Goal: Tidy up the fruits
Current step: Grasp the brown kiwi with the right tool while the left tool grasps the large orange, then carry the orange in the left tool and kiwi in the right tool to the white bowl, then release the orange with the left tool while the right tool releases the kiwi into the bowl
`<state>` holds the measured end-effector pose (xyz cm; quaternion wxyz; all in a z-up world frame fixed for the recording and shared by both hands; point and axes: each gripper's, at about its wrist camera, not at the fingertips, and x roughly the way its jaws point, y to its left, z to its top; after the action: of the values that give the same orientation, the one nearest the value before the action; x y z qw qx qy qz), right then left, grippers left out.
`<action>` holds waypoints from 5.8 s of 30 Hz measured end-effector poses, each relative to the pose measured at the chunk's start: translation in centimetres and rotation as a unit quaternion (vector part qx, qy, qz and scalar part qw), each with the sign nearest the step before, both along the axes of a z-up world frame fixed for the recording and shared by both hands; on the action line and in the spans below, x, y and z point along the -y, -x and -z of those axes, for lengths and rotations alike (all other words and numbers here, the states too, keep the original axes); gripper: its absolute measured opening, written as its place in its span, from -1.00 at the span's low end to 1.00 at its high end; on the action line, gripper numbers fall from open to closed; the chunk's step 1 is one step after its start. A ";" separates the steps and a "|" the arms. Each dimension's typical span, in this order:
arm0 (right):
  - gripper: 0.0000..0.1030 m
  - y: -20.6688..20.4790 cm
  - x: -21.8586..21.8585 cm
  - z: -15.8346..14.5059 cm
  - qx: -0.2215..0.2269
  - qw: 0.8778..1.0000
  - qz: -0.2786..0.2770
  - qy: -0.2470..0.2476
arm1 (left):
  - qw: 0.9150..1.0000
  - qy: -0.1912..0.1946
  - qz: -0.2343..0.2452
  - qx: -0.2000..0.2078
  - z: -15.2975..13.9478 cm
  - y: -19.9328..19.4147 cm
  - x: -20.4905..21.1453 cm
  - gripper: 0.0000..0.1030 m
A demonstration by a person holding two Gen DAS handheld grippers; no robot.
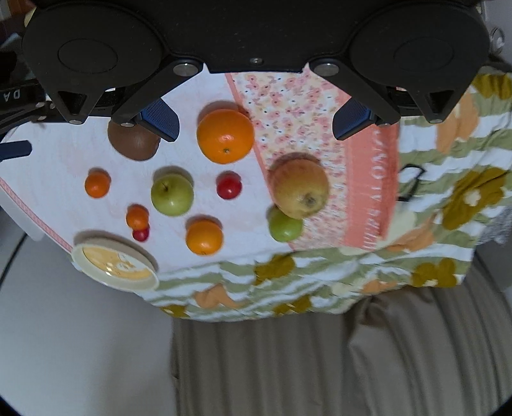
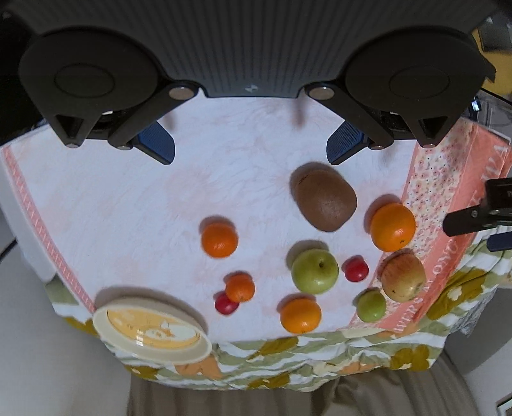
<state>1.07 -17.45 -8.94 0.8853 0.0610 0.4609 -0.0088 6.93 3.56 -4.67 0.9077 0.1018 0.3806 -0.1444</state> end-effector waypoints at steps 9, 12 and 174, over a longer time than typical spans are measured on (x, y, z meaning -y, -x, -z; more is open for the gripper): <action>1.00 -0.8 -2.9 2.4 0.004 1.000 0.003 0.007 | 0.998 0.011 0.055 -0.036 3.6 -3.5 0.5 0.94; 1.00 -1.2 -3.4 2.9 0.010 1.000 -0.008 0.013 | 0.996 0.016 0.062 -0.056 4.6 -4.5 0.9 0.78; 1.00 -27.4 22.5 -0.2 0.083 0.962 -0.208 0.157 | 0.999 0.032 -0.032 0.004 -3.1 -16.4 26.4 1.00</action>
<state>28.51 -39.96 -8.72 0.9011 -0.1759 0.3812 0.1082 23.37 -22.88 -1.54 0.9162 0.0614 0.3751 -0.1271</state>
